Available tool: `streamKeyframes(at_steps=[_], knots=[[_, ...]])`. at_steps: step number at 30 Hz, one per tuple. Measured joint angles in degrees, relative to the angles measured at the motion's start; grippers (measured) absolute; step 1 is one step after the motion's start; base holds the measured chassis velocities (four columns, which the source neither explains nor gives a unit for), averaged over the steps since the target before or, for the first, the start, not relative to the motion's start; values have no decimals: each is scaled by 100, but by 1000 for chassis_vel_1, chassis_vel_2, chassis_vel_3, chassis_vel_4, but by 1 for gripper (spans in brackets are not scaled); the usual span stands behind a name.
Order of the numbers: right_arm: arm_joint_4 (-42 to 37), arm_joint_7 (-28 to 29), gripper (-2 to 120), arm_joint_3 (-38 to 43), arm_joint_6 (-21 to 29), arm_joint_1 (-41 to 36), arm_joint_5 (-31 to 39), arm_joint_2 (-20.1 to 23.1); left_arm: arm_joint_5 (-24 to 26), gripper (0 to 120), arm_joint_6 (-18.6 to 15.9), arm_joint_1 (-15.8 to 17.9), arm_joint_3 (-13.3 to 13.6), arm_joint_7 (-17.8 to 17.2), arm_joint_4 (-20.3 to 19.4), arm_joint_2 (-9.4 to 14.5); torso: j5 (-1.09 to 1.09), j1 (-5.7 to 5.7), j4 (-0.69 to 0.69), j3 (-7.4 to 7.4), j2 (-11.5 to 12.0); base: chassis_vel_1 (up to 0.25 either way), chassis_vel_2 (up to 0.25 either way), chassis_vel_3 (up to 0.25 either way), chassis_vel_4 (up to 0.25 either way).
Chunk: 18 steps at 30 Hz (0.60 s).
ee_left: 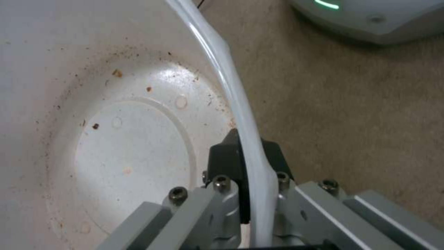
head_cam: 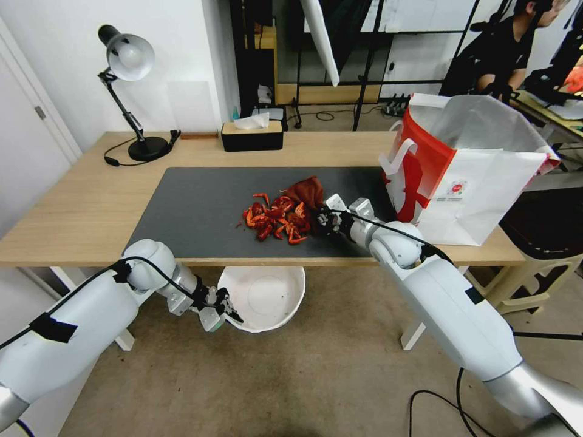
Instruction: Sweep shrimp from table into container with towel, then put container into takeout bag.
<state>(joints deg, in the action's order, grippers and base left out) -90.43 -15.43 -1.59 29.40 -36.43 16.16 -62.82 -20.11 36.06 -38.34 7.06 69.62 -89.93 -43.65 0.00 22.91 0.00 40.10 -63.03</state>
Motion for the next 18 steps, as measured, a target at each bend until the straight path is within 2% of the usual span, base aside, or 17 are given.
streamKeyframes(at_steps=[18], knots=[[-818, 62, 3, -22, -69, -675, -158, 241, 78, 0, -9, 103, 38, 1, 106, -17, 0, 0, 0, 0, 0, 0, 0, 0, 0]])
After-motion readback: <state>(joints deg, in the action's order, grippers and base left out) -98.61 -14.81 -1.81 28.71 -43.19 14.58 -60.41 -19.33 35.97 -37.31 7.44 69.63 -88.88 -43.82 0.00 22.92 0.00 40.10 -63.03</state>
